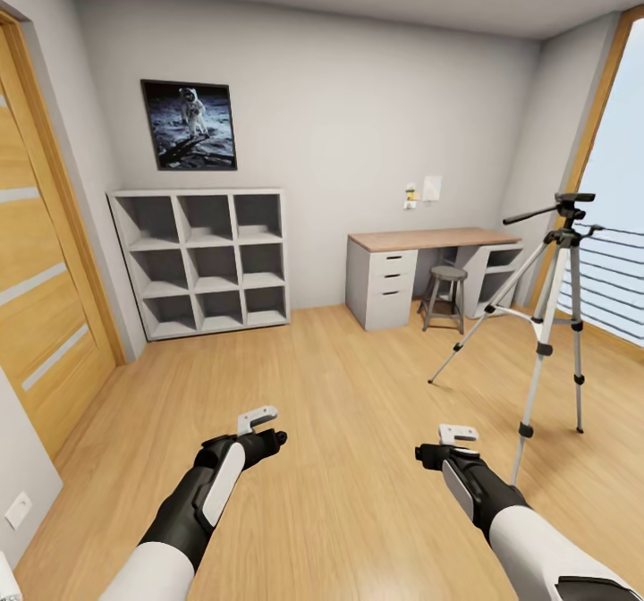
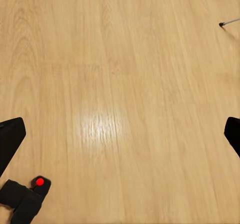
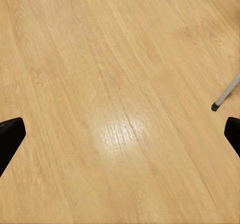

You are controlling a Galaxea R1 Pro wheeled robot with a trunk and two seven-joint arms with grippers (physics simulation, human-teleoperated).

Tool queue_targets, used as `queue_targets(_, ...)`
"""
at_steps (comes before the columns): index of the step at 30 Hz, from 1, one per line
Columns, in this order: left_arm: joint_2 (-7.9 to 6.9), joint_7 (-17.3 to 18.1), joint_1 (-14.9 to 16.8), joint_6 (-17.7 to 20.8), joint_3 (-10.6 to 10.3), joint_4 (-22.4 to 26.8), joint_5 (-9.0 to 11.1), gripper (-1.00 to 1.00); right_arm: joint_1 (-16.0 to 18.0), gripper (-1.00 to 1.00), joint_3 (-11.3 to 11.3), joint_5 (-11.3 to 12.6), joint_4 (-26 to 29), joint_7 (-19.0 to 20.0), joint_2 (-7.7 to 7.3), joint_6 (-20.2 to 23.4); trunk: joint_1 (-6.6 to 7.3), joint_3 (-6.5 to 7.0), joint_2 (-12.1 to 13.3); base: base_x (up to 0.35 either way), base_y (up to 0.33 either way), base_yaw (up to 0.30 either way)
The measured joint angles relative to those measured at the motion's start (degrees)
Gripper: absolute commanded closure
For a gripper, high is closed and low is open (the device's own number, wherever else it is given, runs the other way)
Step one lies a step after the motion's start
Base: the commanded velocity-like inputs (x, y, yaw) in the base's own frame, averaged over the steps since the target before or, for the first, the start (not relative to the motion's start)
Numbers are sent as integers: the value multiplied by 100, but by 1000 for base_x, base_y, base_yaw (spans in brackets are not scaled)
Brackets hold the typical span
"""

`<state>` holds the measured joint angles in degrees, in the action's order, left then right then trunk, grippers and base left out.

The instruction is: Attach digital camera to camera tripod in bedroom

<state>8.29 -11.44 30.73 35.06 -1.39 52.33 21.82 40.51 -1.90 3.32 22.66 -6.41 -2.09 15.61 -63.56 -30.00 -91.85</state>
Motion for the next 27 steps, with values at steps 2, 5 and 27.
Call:
queue_targets(2,-4,0,0,1,1,-1,-1,-100,0,-100,-7,22,-12,1,8,2,-44,-36,-80,0,0,0)
queue_targets(5,-7,0,0,1,1,-2,-1,-100,2,-100,-12,31,-21,1,11,2,-110,-90,-201,0,0,0)
queue_targets(27,-35,0,0,-8,-17,-1,15,-100,2,-100,23,12,-30,4,-1,133,-593,-485,-1083,0,0,0)
